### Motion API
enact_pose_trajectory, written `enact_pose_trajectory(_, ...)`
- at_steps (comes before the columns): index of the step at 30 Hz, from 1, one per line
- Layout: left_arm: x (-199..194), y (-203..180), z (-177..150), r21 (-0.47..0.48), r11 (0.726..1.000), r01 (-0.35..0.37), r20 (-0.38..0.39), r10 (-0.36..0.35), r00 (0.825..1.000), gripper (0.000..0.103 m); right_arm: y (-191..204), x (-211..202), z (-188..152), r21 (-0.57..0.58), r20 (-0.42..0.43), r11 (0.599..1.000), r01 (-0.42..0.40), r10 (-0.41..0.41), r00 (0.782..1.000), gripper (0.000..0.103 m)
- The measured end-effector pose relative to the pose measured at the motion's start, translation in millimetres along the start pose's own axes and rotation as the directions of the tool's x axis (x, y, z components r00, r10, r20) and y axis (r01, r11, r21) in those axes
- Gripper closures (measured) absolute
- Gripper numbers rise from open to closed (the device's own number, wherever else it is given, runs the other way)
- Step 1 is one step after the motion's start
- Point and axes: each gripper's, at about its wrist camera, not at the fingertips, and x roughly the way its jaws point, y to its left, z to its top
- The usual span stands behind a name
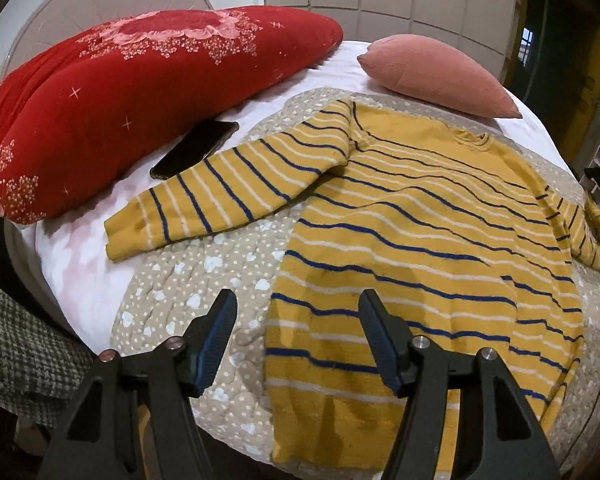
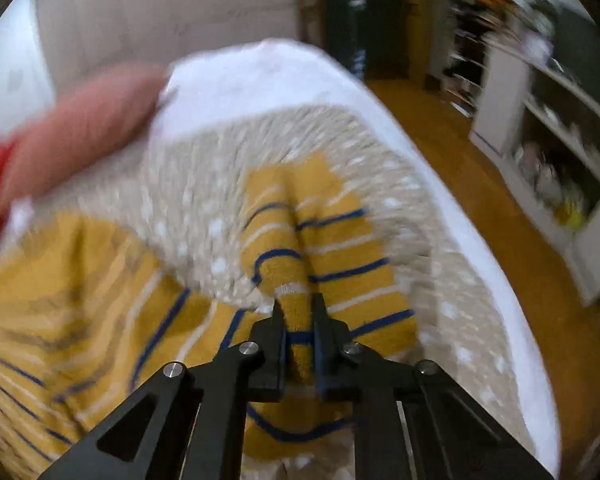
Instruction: Fold small clothes
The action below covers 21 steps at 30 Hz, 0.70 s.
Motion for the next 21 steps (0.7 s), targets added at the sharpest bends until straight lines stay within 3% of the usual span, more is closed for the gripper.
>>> enact_pose_trajectory(5,-1,9,-3,-0.021,1.000,0.022,0.010,-0.022,1.000,0.041,-68,-74,-48,0.215,0.104,0.972,-0.094,0.073,0.992,0.092)
enact_pose_trajectory(7,0,17,-5,-0.036,0.999,0.034,0.005,-0.034,0.999,0.041,-92,-94,-81,0.270,0.097,0.960,-0.080,0.056,0.994,0.081)
enact_pose_trajectory(9,2,26,-8,-0.046,0.998,0.032,0.002,-0.032,0.999,0.041,-113,-110,-115,0.329,0.062,0.944,-0.015,-0.006,0.998,0.069)
enact_pose_trajectory(10,4,30,-9,-0.050,0.998,0.027,-0.001,-0.027,1.000,0.041,-118,-116,-132,0.353,0.045,0.935,-0.015,-0.001,0.999,0.069)
enact_pose_trajectory(12,10,40,-11,-0.059,0.998,0.016,-0.014,-0.017,1.000,0.041,-118,-138,-156,0.337,0.035,0.940,-0.058,0.049,0.998,0.069)
enact_pose_trajectory(14,19,49,-14,-0.076,0.997,0.016,-0.035,-0.019,0.999,0.041,-92,-148,-169,0.262,0.014,0.958,-0.119,0.119,0.993,0.068)
enact_pose_trajectory(16,31,57,-17,-0.092,0.995,0.024,-0.063,-0.030,0.998,0.041,-52,-158,-183,0.179,-0.013,0.958,-0.223,0.229,0.973,0.056)
enact_pose_trajectory(18,41,61,-21,-0.093,0.995,0.048,-0.084,-0.056,0.995,0.040,-6,-159,-195,0.114,-0.069,0.927,-0.356,0.365,0.928,0.042)
enact_pose_trajectory(21,50,54,-26,-0.057,0.994,0.089,-0.100,-0.094,0.991,0.035,55,-151,-219,0.044,-0.184,0.881,-0.470,0.470,0.864,0.039)
